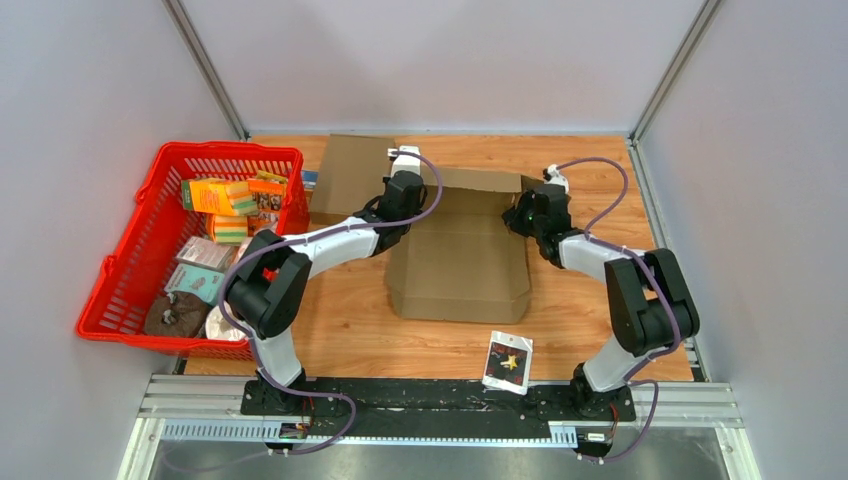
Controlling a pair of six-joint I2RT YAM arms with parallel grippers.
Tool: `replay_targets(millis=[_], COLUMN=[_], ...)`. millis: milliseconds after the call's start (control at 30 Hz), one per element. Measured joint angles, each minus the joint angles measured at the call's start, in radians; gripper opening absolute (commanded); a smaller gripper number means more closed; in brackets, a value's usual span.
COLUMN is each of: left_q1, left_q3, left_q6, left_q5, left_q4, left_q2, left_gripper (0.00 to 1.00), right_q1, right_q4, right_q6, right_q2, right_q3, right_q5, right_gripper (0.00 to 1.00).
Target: Fold the paper box
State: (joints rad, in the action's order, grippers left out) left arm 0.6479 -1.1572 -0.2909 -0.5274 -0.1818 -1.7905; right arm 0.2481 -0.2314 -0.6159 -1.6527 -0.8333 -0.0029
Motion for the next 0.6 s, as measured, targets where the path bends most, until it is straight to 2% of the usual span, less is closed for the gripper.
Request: replay_targets(millis=[267,300,367,400,467,600], left_q1=[0.014,0.015,0.018,0.019,0.019,0.016], left_q3=[0.003,0.003,0.003,0.003,0.003,-0.004], left_q6=[-0.01,-0.011,-0.011,-0.011,-0.014,-0.024], left_q5=[0.023,0.025,0.025,0.025,0.024,0.002], left_q4=[-0.005,-0.006,-0.006,-0.006,-0.002,0.018], left_q2=[0.001,0.001,0.001,0.001,0.001,0.001], left_gripper=[0.0,0.0,0.0,0.0,0.0,0.0], right_q1=[-0.031,-0.037,-0.048,-0.055,-0.068,-0.081], right_q4=[-0.035,-0.043,-0.064,-0.079,-0.084,-0.002], right_q6=[-0.065,-0.071,-0.077,-0.073,-0.046,0.026], right_q2=[0.101,0.106,0.113,0.114,0.114,0.115], right_q3=[0.101,0.108,0.121,0.126,0.125,0.079], right_q5=[-0.087,-0.087,-0.106,-0.122,-0.163,-0.208], right_gripper=[0.11,0.31,0.5,0.63,0.64,0.59])
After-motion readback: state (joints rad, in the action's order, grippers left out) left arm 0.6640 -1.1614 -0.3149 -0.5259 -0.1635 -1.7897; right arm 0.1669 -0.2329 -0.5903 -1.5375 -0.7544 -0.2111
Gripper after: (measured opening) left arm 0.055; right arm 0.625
